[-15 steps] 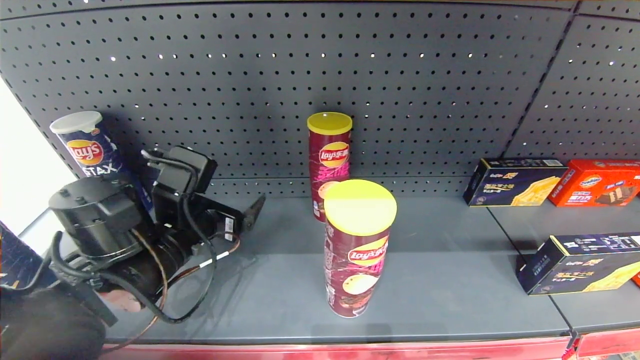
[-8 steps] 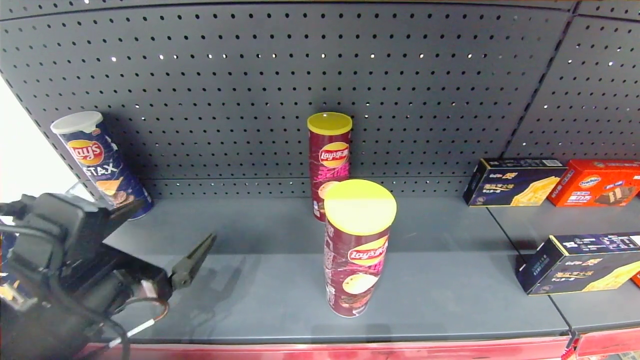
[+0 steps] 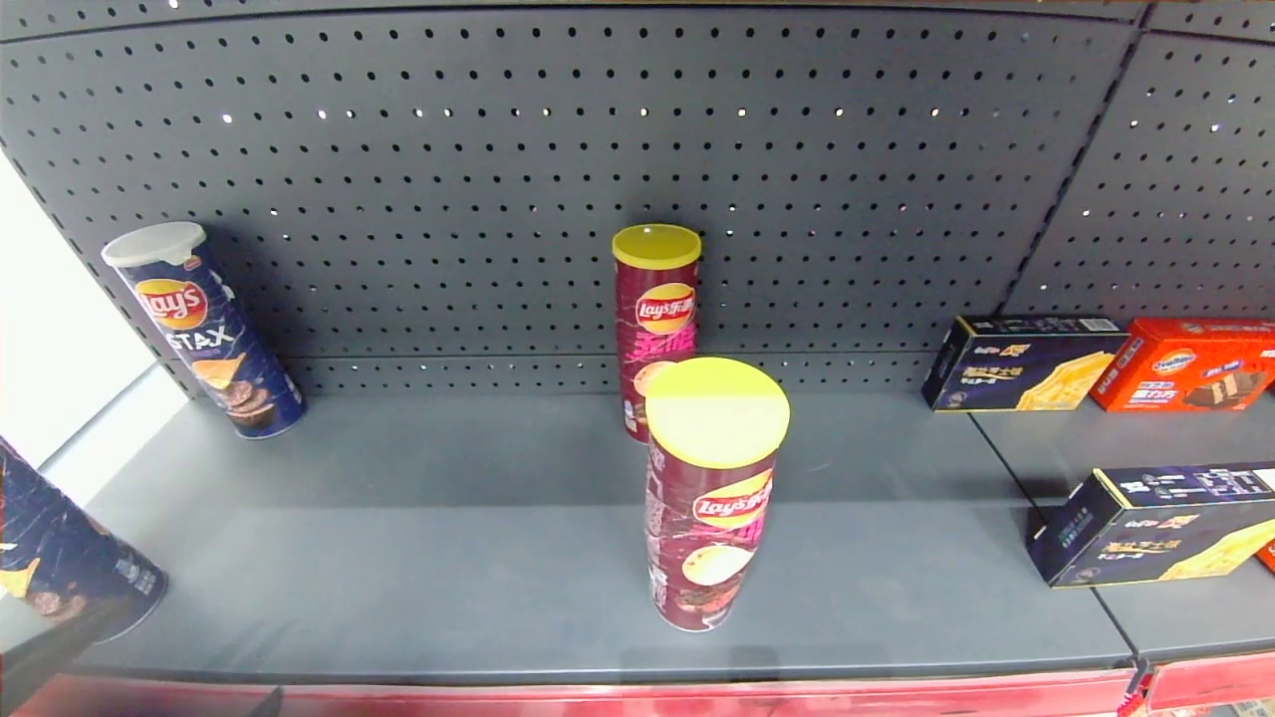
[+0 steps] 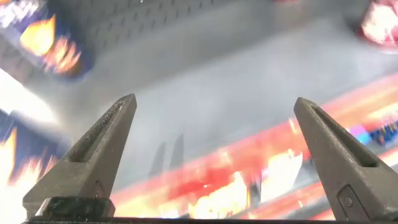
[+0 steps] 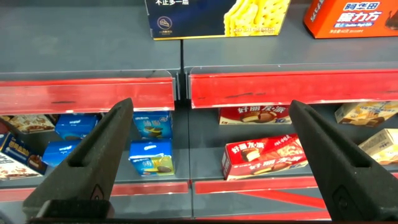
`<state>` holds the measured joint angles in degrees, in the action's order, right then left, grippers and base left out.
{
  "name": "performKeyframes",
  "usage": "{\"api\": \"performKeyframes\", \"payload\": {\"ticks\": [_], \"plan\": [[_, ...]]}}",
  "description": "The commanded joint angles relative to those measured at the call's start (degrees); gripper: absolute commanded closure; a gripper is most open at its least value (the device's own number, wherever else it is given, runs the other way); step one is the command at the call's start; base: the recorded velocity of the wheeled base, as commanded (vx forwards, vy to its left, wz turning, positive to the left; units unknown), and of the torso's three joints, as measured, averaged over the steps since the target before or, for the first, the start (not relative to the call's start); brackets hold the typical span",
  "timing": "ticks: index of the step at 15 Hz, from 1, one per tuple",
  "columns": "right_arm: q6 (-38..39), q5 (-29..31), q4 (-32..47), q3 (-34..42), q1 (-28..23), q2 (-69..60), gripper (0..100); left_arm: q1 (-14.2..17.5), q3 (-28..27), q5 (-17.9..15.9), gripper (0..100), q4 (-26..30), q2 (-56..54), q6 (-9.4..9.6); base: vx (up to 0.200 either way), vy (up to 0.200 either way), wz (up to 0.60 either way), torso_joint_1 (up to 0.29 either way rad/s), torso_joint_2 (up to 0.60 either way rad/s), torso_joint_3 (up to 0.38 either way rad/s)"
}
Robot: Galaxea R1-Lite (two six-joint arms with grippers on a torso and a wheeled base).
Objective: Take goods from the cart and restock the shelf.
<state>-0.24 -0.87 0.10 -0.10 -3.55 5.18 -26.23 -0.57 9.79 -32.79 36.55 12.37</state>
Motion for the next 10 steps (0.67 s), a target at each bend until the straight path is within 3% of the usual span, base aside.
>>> {"api": "performKeyframes", "payload": {"ticks": [1,4,7,8,9,10], "plan": [[0.0,0.0,0.0,0.0,0.0,0.1,0,-0.1,-0.6,0.0,0,31.4,-36.5,-0.6,0.0,0.0,0.0,0.0,0.0,0.0],[0.0,0.0,0.0,0.0,0.0,0.1,0,0.0,-0.2,-0.5,0,30.6,-36.5,-0.68,0.0,0.0,0.0,0.0,0.0,0.0],[0.0,0.0,0.0,0.0,0.0,0.1,0,10.0,0.2,-0.5,0,29.3,-34.0,-1.83,0.0,0.0,0.0,0.0,0.0,0.0],[0.0,0.0,0.0,0.0,0.0,0.1,0,10.9,0.6,-0.5,0,28.9,-30.7,-1.83,0.0,0.0,0.0,0.0,0.0,0.0],[0.0,0.0,0.0,0.0,0.0,0.1,0,16.5,0.6,-0.6,0,28.9,-26.1,-1.48,0.0,0.0,0.0,0.0,0.0,0.0],[0.0,0.0,0.0,0.0,0.0,0.1,0,20.1,0.6,-0.6,0,28.9,-25.6,-1.21,0.0,0.0,0.0,0.0,0.0,0.0]]}}
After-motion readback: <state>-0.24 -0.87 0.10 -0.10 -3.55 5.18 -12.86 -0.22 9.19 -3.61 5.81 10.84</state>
